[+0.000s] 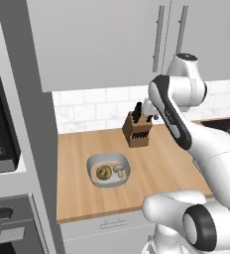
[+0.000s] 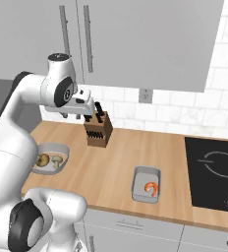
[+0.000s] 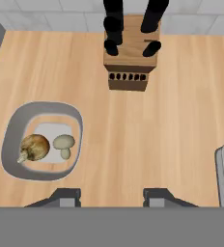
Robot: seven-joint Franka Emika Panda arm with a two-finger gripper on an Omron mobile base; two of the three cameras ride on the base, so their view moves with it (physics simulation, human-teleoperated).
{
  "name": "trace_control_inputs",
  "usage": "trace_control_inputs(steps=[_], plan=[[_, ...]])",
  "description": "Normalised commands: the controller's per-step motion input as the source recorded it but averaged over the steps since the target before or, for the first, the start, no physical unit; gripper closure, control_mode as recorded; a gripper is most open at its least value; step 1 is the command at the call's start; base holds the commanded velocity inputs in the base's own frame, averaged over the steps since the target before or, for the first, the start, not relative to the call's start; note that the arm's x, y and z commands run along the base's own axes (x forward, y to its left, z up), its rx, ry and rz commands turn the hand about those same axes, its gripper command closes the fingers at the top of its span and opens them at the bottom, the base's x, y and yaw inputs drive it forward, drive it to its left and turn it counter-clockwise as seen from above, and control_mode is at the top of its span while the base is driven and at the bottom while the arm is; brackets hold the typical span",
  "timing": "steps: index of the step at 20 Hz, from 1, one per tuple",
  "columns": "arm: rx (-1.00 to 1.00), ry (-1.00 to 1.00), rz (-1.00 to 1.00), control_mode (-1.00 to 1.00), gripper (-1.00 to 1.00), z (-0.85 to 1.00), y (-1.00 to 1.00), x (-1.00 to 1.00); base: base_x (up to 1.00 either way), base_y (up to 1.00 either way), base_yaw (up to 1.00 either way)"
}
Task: Take the meat container that has the shrimp and place it on the second highest rack of the freezer. Then take the vegetable container that has the onion and mushroom and place it on the highest rack of the freezer.
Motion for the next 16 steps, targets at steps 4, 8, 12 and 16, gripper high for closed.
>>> trace_control_inputs(steps=[4,8,12,16], plan=[[-0.09,0.06,-0.17,-1.0,-1.0,-0.08,0.32,0.09,0.0,0.0,0.0],[0.0,0.08,-0.39,-1.0,-1.0,-0.9,0.65,-0.13,0.0,0.0,0.0],[0.0,0.18,-0.54,-1.0,-1.0,-1.0,1.0,-0.45,0.0,0.0,0.0],[0.0,0.27,-0.54,-1.0,-1.0,-1.0,1.0,-0.23,0.0,0.0,0.0]])
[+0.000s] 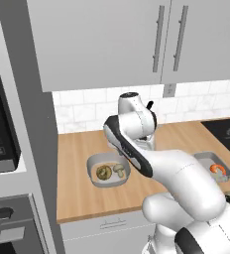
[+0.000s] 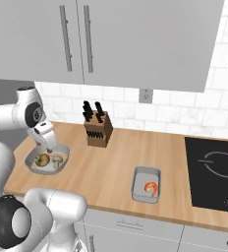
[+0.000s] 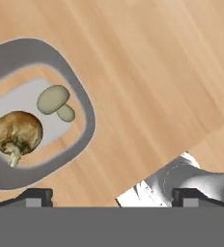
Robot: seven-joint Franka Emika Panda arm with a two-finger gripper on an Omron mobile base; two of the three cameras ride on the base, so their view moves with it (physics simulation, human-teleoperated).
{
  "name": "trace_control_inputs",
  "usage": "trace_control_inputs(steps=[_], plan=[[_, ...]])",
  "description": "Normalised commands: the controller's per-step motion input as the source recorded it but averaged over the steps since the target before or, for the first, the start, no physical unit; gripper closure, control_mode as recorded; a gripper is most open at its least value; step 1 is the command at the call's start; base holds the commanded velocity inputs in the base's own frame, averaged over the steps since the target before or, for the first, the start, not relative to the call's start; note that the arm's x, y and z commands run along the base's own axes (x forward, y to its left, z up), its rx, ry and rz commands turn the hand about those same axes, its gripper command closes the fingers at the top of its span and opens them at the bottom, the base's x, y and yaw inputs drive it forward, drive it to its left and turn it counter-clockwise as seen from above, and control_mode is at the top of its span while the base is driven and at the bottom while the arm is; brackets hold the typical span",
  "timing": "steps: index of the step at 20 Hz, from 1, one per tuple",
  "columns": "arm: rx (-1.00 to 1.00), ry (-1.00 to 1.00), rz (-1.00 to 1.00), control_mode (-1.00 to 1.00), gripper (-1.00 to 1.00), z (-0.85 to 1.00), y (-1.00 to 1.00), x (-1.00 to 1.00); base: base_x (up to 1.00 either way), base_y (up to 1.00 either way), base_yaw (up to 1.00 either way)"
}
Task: Take the meat container that has the shrimp and place it on the second highest rack of the freezer. Then take the vegetable container that has the onion and mushroom and place it on the highest rack of the freezer.
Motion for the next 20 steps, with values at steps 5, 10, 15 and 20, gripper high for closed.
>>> trace_control_inputs(steps=[5,10,15,20], plan=[[0.09,0.28,-0.19,-1.0,-1.0,-0.88,0.26,0.11,0.0,0.0,0.0],[0.14,0.05,0.0,-1.0,-1.0,-0.66,0.0,0.03,0.0,0.0,0.0],[0.01,-0.08,0.0,-1.0,-1.0,-0.51,0.0,0.0,0.0,0.0,0.0],[0.0,-0.2,-0.01,-1.0,-1.0,-0.23,0.0,0.0,0.0,0.0,0.0]])
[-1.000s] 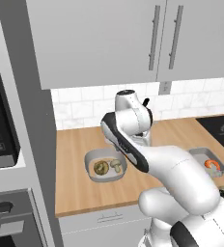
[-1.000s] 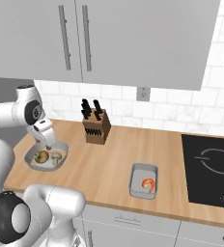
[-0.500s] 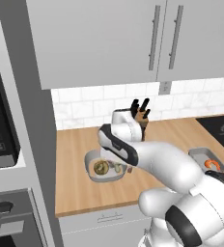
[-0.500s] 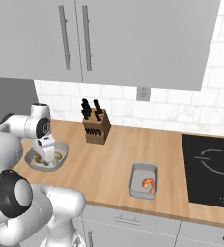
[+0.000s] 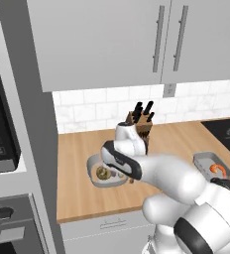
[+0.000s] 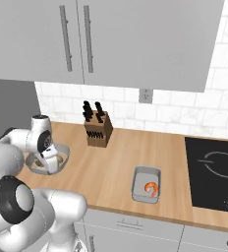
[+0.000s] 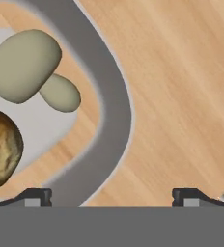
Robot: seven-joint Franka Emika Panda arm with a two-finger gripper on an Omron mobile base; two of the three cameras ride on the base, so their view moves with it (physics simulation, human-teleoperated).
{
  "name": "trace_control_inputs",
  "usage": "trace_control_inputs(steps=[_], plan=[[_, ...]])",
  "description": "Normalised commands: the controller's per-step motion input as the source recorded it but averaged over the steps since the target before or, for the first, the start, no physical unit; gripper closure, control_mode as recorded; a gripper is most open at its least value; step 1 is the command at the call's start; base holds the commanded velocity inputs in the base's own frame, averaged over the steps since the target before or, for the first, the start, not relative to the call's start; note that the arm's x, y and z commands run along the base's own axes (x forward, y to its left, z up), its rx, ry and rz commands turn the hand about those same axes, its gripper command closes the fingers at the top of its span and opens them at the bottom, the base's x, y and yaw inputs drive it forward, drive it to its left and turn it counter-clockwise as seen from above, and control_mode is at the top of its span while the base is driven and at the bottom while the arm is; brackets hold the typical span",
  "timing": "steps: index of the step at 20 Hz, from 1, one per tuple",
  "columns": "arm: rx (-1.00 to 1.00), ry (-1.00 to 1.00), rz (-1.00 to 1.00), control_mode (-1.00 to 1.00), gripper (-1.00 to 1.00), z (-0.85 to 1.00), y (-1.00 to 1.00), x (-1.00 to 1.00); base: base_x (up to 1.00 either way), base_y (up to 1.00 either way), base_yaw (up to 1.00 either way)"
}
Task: Take the meat container that has the shrimp and place it on the second highest rack of the freezer. Then take the vegetable container that has the onion and mushroom and place it on the highest rack of the freezer.
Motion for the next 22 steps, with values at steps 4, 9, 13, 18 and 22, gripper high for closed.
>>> trace_control_inputs(steps=[4,9,13,18,22], plan=[[0.0,-0.24,-0.02,-1.0,-1.0,-0.21,0.0,0.0,0.0,0.0,0.0],[0.04,-0.12,0.0,-1.0,-1.0,-0.2,0.0,0.19,0.0,0.0,0.0],[0.08,-0.03,0.0,-1.0,-1.0,-0.21,0.0,0.16,0.0,0.0,0.0],[0.07,-0.01,0.0,-1.0,-1.0,-0.15,0.0,0.19,0.0,0.0,0.0],[0.06,0.0,0.0,-1.0,1.0,-0.21,0.0,0.09,0.0,0.0,0.0]])
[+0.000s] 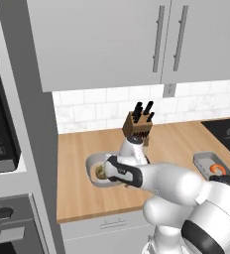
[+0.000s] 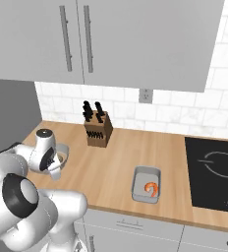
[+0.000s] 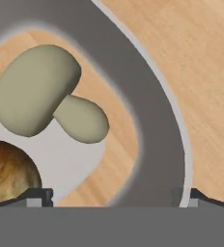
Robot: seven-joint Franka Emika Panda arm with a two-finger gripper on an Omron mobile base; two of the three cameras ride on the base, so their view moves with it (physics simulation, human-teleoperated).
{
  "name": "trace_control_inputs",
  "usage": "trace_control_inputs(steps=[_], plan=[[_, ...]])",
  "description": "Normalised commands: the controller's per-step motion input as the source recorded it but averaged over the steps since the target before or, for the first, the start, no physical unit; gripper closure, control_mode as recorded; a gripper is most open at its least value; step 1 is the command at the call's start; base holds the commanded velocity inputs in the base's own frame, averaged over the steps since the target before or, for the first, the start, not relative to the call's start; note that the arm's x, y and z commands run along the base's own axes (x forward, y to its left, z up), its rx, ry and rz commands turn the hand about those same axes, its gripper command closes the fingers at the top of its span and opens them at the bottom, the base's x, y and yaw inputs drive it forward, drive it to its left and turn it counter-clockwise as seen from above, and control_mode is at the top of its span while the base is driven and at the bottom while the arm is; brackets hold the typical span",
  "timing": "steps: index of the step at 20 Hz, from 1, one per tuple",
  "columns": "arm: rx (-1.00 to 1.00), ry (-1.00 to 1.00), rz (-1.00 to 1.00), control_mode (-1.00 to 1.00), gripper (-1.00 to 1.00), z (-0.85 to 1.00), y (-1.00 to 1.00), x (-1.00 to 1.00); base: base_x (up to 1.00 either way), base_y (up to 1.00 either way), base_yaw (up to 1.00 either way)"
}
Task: Take the meat container that has the shrimp and place it on the second highest rack of the freezer. Then take the vegetable container that has the onion and mushroom and place it on the highest rack of the freezer.
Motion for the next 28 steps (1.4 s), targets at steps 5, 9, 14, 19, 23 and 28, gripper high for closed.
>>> trace_control_inputs(steps=[5,9,14,19,23,28], plan=[[0.01,0.07,0.0,-1.0,1.0,-0.19,0.0,0.0,0.0,0.0,0.0],[0.01,0.01,0.0,-1.0,1.0,-0.03,-0.09,-0.06,0.0,0.0,0.0],[0.02,-0.01,0.0,-1.0,1.0,0.44,-0.28,-0.35,0.0,0.0,0.0],[0.02,-0.1,0.0,-1.0,1.0,0.95,-0.34,-0.6,0.0,0.0,0.0],[0.03,-0.21,0.02,-1.0,1.0,1.0,-0.35,-0.66,0.0,0.0,0.0],[0.03,-0.18,0.01,-1.0,1.0,1.0,-0.38,-0.54,0.0,0.0,0.0]])
